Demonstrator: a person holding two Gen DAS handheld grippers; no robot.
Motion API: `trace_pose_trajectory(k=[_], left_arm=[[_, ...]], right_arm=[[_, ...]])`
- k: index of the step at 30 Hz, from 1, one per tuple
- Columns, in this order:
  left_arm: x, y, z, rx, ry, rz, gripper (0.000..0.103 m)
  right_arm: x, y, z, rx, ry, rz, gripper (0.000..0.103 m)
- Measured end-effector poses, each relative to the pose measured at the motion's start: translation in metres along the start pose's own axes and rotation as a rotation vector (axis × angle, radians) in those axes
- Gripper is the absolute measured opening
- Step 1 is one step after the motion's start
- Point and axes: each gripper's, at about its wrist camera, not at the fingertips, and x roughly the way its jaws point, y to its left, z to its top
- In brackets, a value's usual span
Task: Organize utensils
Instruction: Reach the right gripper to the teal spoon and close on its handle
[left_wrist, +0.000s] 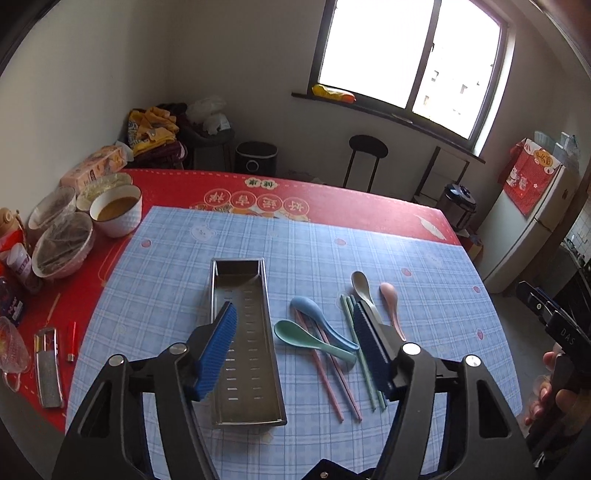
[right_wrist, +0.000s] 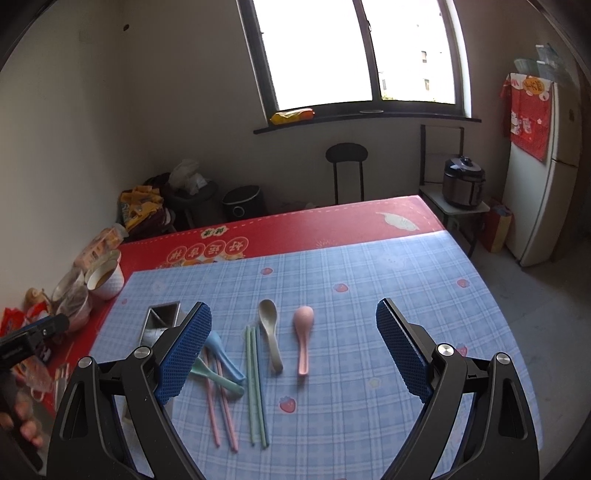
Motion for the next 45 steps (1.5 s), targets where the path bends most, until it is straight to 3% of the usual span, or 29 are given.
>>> trace_pose_trajectory(k=[3,5,7,10,21,26,34,45], left_arm=[[0.019,-0.002,-0.007,-0.013,0.071,-0.016,0.044],[0.027,-0.003,-0.011,-0.014,0.085,-0.012,0.043],[0.032,-0.004,-0.013,-0.01,0.088,0.002,0.043],[0.037,-0.003,-0.014,-0.008,0.08,0.023,0.043],[0.059,0.041,-0.021,-0.066,0.088,0.096,0.043],[0.067,0.06,-0.025,-0.099,0.105,0.089,0.043],[0.076,0.077,-0.032,-0.134,0.125,0.075,0.043],[0.073,0.083,-0.035,-0.147,0.131,0.072,0.042]], right_arm=[[0.018,-0.005,-0.013,-0.014,0.047,0.027,0.087],[0.032,-0.004,-0.022,-0.039,0.088,0.047,0.087],[0.046,-0.001,-0.031,-0.075,0.132,0.071,0.075],[0.07,0.007,-0.046,-0.131,0.205,0.116,0.071],[0.156,0.094,-0.085,-0.419,0.358,0.349,0.037],[0.192,0.125,-0.105,-0.524,0.44,0.365,0.028],[0.223,0.155,-0.122,-0.608,0.525,0.366,0.026],[0.237,0.162,-0.121,-0.651,0.544,0.326,0.023]])
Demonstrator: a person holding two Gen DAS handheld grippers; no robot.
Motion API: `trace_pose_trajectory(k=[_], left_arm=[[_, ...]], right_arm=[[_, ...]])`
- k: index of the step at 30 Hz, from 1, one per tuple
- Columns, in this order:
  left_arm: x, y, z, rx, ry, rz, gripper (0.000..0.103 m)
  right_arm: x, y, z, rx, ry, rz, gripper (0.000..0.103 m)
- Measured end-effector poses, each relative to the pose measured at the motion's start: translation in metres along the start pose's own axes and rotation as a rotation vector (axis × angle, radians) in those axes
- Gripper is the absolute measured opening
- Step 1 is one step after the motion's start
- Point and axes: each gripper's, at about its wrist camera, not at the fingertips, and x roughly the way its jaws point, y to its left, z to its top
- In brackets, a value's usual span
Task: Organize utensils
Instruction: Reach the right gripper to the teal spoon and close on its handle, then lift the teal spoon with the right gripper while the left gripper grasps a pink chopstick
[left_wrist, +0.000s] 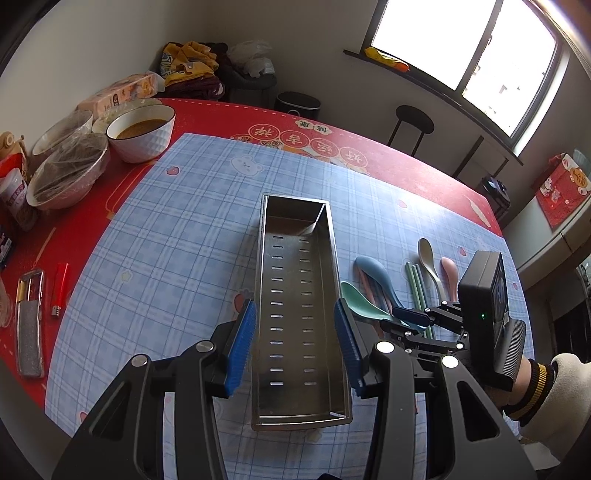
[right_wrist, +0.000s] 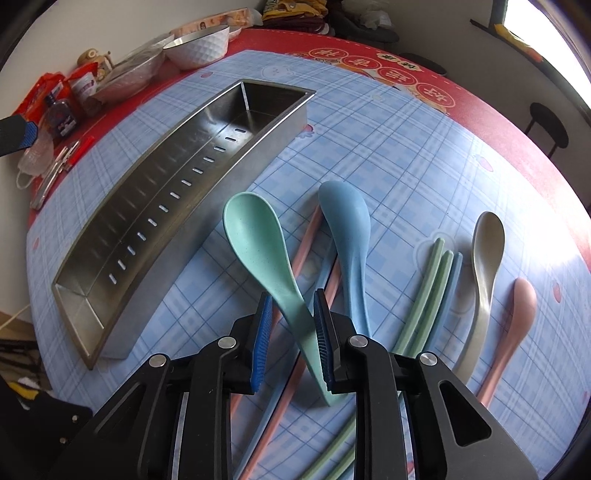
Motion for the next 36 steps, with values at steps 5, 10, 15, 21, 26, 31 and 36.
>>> trace_pose_trajectory(k=[5,10,15,21,26,31,36], left_arm=[[-0.001,0.002,-0.002,-0.004,0.003,0.002,0.043],[-0.003,0.002,-0.004,-0.001,0.003,0.0,0.043],[-0.006,-0.003,-0.006,0.008,0.001,-0.008,0.043],[-0.004,-0.015,-0.007,0.028,0.004,-0.038,0.025],[0.008,-0.036,-0.008,0.064,0.043,-0.067,0.022],[0.041,-0.066,-0.013,0.126,0.133,-0.1,0.021],[0.088,-0.099,-0.018,0.154,0.235,-0.099,0.009]], right_arm=[[0.003,0.005,0.002,-0.036,0.019,-0.007,0.023],[0.005,0.007,0.002,-0.057,0.043,-0.021,0.023],[0.002,0.006,-0.002,-0.035,0.039,-0.016,0.014],[-0.02,-0.016,-0.019,0.171,-0.045,0.023,0.013],[-0.052,-0.038,-0.041,0.378,-0.162,0.051,0.013],[-0.073,-0.06,-0.071,0.5,-0.212,0.04,0.013],[-0.085,-0.081,-0.093,0.572,-0.245,0.026,0.013]])
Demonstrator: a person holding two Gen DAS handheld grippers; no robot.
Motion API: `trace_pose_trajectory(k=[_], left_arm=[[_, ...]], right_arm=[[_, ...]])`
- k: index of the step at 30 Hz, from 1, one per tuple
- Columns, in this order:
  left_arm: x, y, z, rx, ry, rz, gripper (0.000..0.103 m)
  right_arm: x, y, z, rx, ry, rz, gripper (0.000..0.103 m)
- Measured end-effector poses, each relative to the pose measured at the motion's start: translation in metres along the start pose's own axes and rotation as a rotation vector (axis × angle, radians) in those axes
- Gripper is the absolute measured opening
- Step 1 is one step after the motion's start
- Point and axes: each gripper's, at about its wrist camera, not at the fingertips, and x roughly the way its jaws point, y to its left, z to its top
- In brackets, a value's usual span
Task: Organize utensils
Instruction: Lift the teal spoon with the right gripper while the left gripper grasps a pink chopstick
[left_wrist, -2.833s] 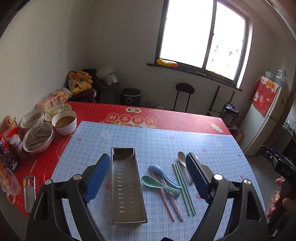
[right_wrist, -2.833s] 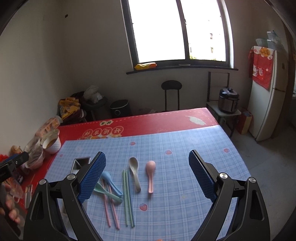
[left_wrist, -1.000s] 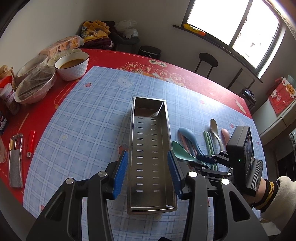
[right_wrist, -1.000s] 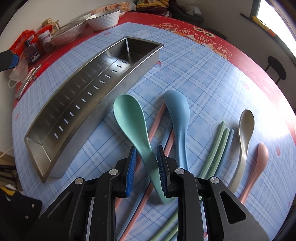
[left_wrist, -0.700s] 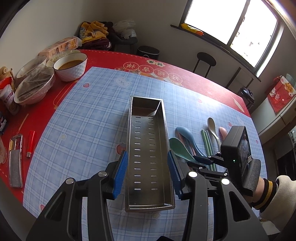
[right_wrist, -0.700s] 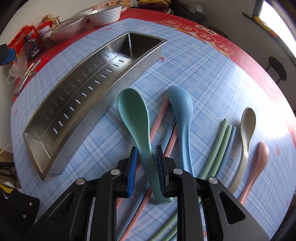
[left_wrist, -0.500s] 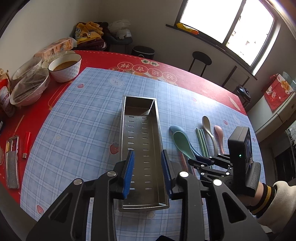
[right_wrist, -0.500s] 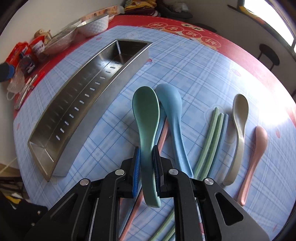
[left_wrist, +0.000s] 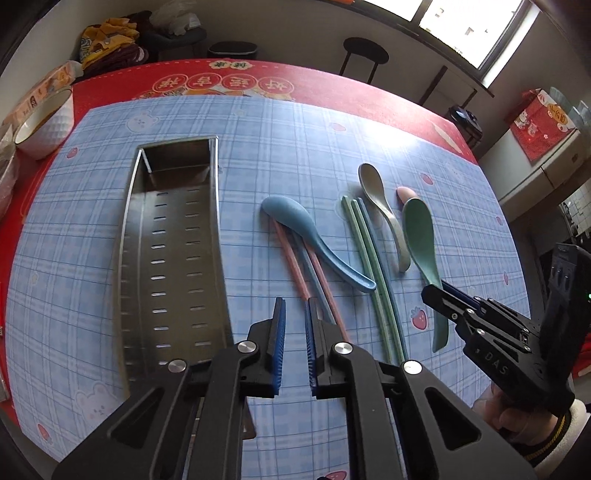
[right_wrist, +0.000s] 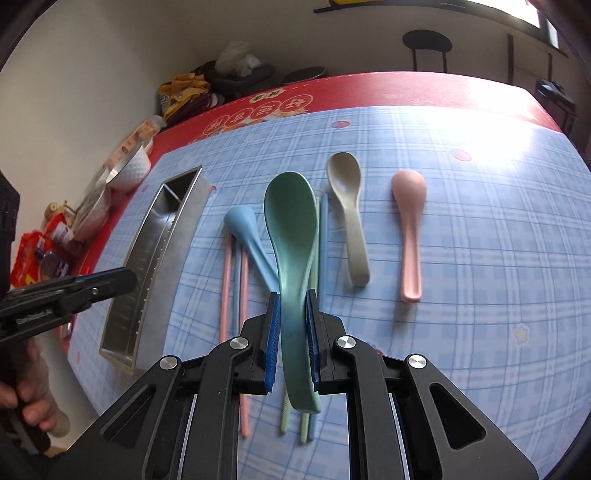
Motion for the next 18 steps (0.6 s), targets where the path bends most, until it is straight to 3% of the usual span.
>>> trace_pose_trajectory(k=[7,18], left_arm=[[0.056,-0.017,0.003,-0.028,0.1,0.048,0.009],[0.085,-0.015,0.011,-0.037,0.117,0.117,0.009]], right_arm=[[-0.015,-0.02,-0.004,0.022,-0.036,0.005,0.014],[-0.027,-0.039,-0.001,0.056,-0.063,0.006,0.014]])
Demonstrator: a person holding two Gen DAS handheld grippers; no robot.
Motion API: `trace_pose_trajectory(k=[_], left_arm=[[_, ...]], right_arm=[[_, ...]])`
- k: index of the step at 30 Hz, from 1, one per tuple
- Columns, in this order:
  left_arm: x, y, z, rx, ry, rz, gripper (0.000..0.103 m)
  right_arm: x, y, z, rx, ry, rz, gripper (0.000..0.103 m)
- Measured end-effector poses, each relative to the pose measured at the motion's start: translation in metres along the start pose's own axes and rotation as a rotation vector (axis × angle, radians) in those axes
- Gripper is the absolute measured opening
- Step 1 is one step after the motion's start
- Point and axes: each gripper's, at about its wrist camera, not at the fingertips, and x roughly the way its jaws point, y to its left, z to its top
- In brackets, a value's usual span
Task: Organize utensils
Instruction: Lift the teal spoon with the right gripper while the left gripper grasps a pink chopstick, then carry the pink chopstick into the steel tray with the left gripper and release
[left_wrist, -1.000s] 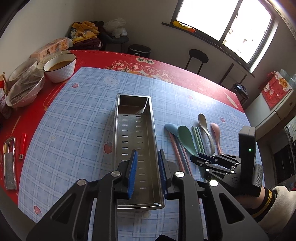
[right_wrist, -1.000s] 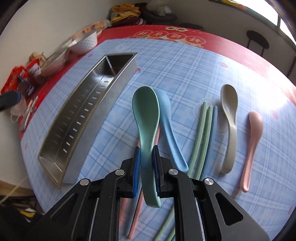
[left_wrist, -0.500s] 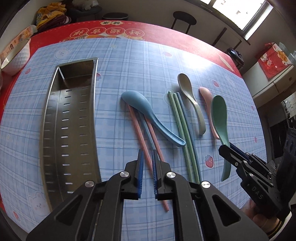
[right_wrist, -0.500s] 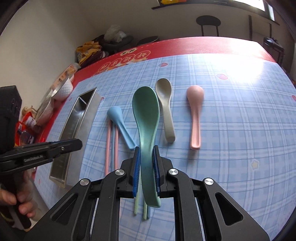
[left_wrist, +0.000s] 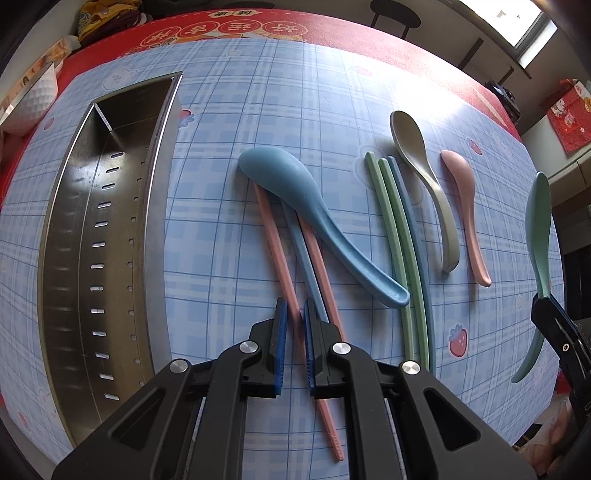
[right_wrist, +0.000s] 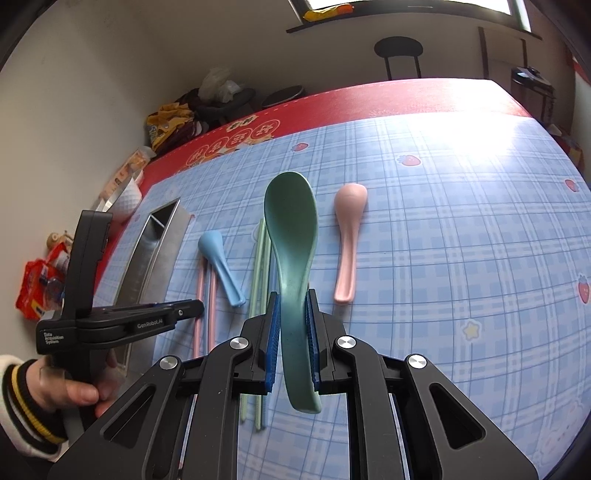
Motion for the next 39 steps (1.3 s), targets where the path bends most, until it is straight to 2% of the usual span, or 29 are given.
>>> trace_pose_trajectory(k=[11,16,24,32,39], left_arm=[[0.005,-0.01,0.015,0.031,-0.025,0.032,0.009],[0.005,-0.013,0.011,0.053,-0.035,0.04,0.008],[-0.008,0.008,0.001,-0.021,-0.015,-0.013,0.006],[-0.048,0.021,-0.012,-0.019,-0.059,-0.08,0.006],[-0.066,0.043,-0.017,-0.068,-0.068,-0.108,0.005]], right_arm=[[-0.005,-0.007,0.0,0.023,-0.002,-0.005,0.014],[-0.005,-0.006,0.0,0.029,0.003,-0.005,0.014],[-0.008,-0.005,0.004,0.041,-0.002,0.006,0.014],[-0.001,0.006,0.009,0.048,0.01,0.028,0.014],[0.006,0.027,0.012,0.021,0.011,0.049,0.014]])
